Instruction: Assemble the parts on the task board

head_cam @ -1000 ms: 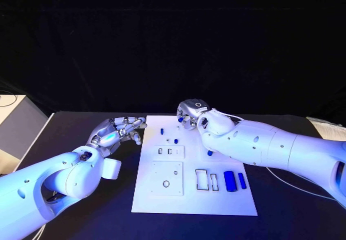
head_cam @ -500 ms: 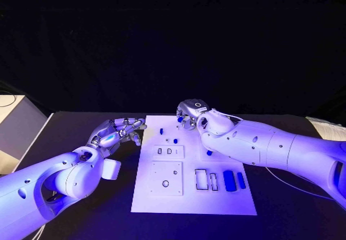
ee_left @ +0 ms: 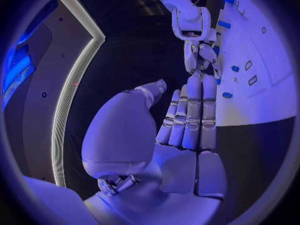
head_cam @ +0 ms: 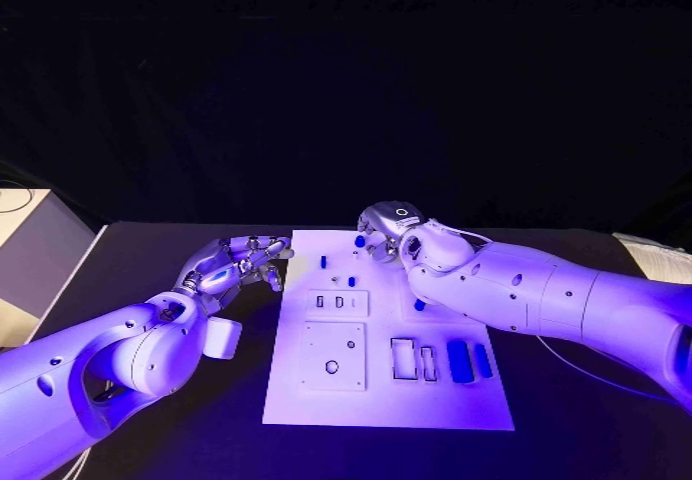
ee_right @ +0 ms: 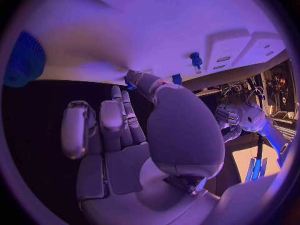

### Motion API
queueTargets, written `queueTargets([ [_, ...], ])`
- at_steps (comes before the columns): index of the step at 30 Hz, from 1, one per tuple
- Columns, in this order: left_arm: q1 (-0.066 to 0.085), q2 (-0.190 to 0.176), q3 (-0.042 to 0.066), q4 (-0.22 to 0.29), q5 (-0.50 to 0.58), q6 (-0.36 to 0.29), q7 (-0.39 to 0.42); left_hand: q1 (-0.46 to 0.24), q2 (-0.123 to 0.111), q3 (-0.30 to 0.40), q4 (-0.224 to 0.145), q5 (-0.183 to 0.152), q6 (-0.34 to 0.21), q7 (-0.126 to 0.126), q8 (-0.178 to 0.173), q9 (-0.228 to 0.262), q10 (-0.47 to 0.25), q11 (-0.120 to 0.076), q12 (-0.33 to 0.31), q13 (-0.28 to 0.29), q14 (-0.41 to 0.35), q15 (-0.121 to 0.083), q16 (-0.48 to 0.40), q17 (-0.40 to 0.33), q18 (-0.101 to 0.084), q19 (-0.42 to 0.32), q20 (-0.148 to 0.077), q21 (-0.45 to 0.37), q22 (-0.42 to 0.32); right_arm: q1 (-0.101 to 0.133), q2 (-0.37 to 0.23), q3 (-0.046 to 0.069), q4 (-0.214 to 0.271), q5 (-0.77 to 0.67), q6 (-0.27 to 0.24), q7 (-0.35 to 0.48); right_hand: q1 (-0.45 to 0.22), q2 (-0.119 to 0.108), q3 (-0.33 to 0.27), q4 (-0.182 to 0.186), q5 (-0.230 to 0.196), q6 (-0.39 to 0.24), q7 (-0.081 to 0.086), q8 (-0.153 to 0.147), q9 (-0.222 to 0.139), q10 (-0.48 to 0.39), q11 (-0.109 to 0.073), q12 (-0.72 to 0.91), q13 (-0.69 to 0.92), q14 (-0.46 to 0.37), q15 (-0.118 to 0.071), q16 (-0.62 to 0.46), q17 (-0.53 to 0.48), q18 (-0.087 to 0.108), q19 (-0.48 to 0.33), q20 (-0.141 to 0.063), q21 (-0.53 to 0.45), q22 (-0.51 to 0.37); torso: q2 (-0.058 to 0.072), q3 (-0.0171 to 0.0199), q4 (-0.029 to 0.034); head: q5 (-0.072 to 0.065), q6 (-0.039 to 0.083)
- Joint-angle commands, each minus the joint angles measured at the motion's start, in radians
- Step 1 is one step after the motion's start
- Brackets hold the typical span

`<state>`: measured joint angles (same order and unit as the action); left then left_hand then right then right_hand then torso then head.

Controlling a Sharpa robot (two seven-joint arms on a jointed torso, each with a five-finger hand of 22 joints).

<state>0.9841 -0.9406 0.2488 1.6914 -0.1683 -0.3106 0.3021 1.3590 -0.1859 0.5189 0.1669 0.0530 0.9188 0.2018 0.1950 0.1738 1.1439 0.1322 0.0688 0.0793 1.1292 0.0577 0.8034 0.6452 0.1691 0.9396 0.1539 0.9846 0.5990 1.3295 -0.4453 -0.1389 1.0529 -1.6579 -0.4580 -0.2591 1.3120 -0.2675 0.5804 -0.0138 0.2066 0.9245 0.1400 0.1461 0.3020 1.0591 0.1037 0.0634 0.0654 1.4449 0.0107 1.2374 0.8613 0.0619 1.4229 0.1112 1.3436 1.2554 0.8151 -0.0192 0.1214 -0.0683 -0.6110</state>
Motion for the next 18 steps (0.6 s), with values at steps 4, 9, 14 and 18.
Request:
queueTargets([
  [4, 0.0, -0.001, 0.001, -0.001, -0.005, 0.021, 0.003, -0.006, 0.006, 0.005, 0.0, 0.001, -0.002, 0.005, -0.004, 0.001, -0.004, 0.004, -0.004, 0.0, -0.007, 0.002, 0.005, 0.001, 0.014, -0.007, 0.002, 0.006, 0.001, 0.001, -0.061, 0.002, 0.068, 0.006, -0.03, 0.0, 0.008, 0.002, -0.012, 0.001, -0.003, -0.009, -0.001, -0.005, -0.002, -0.007, 0.0, -0.001, -0.001, -0.005, 0.003, -0.003, -0.005, 0.009, 0.004, 0.003, -0.005, 0.001, -0.001, 0.003, -0.004, 0.001, 0.005],
  [9, 0.0, -0.004, 0.001, -0.001, -0.005, 0.021, 0.004, -0.007, 0.006, 0.006, 0.0, 0.001, -0.004, 0.006, -0.004, 0.001, -0.006, 0.004, -0.004, 0.0, -0.009, 0.002, 0.006, 0.001, 0.014, -0.009, 0.003, 0.008, 0.002, 0.009, -0.134, 0.008, 0.137, 0.068, -0.111, 0.013, -0.001, 0.008, 0.006, 0.023, 0.02, 0.023, 0.004, 0.006, 0.004, 0.087, -0.018, 0.023, 0.009, 0.011, -0.011, 0.031, 0.04, 0.0, 0.027, -0.007, 0.024, 0.043, -0.002, 0.0058, -0.0111, -0.001, 0.011],
  [14, -0.001, -0.006, 0.001, -0.002, -0.005, 0.023, 0.006, -0.007, 0.006, 0.006, 0.0, 0.001, -0.004, 0.006, -0.004, 0.001, -0.006, 0.004, -0.004, 0.0, -0.009, 0.002, 0.006, 0.001, 0.014, -0.009, 0.003, 0.008, 0.002, 0.018, -0.197, 0.012, 0.179, 0.185, -0.156, 0.032, -0.036, -0.003, 0.028, 0.061, -0.016, 0.048, 0.0, 0.014, 0.011, 0.192, -0.035, 0.042, 0.02, 0.019, -0.022, 0.054, 0.065, -0.007, 0.04, -0.021, 0.045, 0.074, -0.007, 0.0111, -0.0243, 0.002, 0.018],
  [18, -0.002, -0.006, 0.0, -0.008, -0.005, 0.025, 0.008, -0.006, 0.006, 0.006, -0.001, 0.001, -0.004, 0.005, -0.005, 0.001, -0.006, 0.004, -0.004, 0.0, -0.009, 0.003, 0.006, 0.001, 0.014, -0.009, 0.003, 0.009, 0.003, 0.021, -0.247, 0.017, 0.202, 0.291, -0.139, 0.059, -0.04, -0.019, -0.001, 0.067, -0.03, 0.048, 0.0, 0.009, 0.012, 0.288, -0.049, 0.092, 0.055, 0.024, -0.034, 0.071, 0.091, -0.012, 0.05, -0.028, 0.062, 0.098, -0.008, 0.0138, -0.0283, -0.002, 0.016],
])
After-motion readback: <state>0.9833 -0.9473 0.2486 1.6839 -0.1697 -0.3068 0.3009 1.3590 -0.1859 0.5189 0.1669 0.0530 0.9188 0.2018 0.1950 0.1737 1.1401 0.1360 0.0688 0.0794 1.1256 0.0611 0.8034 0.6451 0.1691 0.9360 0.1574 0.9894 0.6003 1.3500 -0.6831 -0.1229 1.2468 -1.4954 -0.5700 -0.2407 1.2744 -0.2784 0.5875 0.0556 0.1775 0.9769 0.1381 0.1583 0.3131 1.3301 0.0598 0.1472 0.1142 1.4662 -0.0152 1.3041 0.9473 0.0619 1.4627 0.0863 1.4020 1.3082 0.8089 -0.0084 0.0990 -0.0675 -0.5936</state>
